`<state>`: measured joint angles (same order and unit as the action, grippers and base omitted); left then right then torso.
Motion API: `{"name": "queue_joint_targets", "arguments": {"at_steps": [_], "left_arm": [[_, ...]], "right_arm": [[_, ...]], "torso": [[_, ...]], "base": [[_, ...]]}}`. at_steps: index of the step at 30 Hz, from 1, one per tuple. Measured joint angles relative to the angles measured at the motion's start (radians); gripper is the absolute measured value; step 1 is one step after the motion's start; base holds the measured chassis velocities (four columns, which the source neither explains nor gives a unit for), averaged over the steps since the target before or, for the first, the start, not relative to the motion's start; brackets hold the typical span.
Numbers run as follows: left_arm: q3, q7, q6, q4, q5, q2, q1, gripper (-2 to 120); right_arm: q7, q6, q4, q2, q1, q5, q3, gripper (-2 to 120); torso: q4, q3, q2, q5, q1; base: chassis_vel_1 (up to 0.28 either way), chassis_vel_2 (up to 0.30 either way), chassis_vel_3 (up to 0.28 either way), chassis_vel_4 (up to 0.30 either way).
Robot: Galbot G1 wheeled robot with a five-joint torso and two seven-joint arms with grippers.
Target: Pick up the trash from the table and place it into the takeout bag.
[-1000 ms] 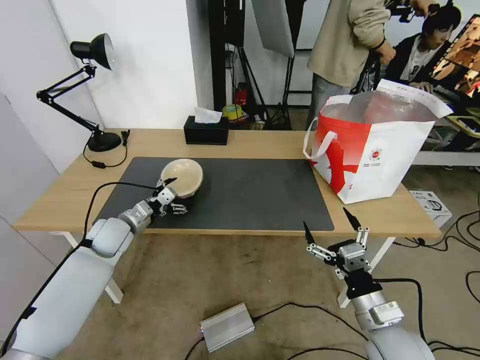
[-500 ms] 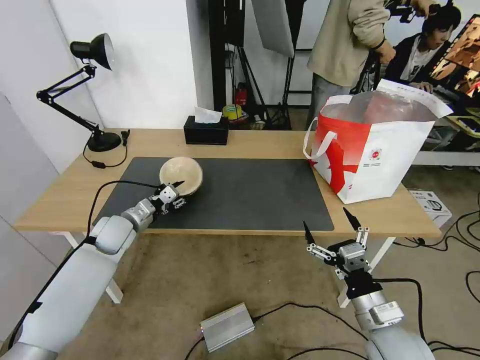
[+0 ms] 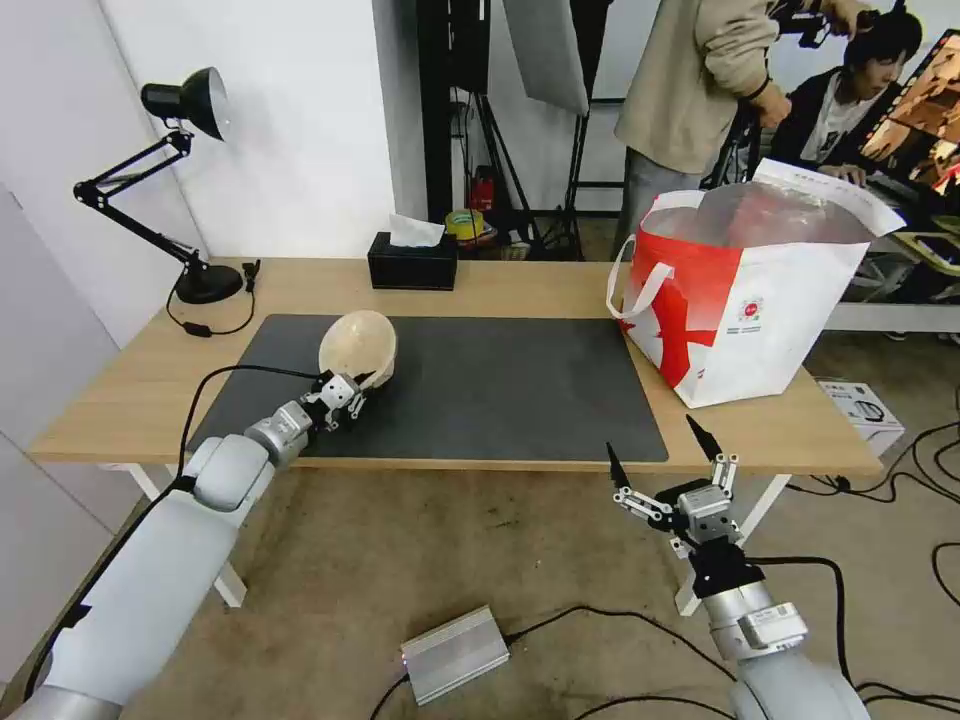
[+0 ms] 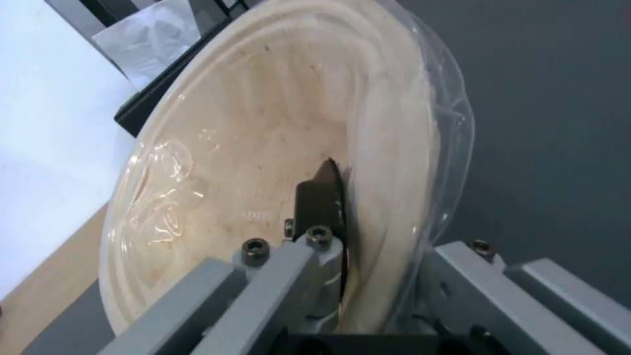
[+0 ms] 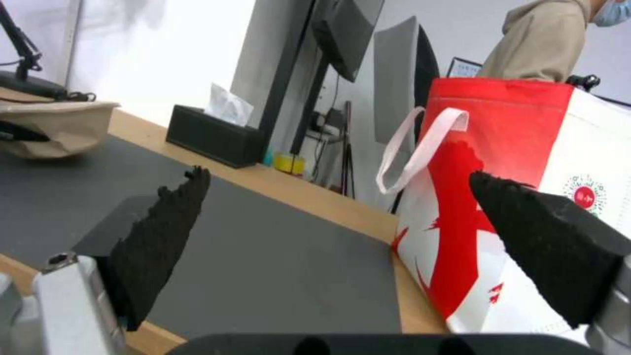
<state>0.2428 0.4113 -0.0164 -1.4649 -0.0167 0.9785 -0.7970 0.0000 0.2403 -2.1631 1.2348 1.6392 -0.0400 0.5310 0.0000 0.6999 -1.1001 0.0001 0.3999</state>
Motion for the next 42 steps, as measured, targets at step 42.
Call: {"name": "queue_joint_targets", "arguments": {"at_steps": [42], "left_arm": [[-0.287, -0.179, -0.012, -0.216, 0.295, -0.227, 0.332, 1]], "right_arm": [[0.0, 0.0, 0.0, 0.0, 0.0, 0.0, 0.0, 100]], "torso": [[0.0, 0.0, 0.0, -0.0001, 0.0]], "base": [[0.0, 0.0, 0.0, 0.0]]}}
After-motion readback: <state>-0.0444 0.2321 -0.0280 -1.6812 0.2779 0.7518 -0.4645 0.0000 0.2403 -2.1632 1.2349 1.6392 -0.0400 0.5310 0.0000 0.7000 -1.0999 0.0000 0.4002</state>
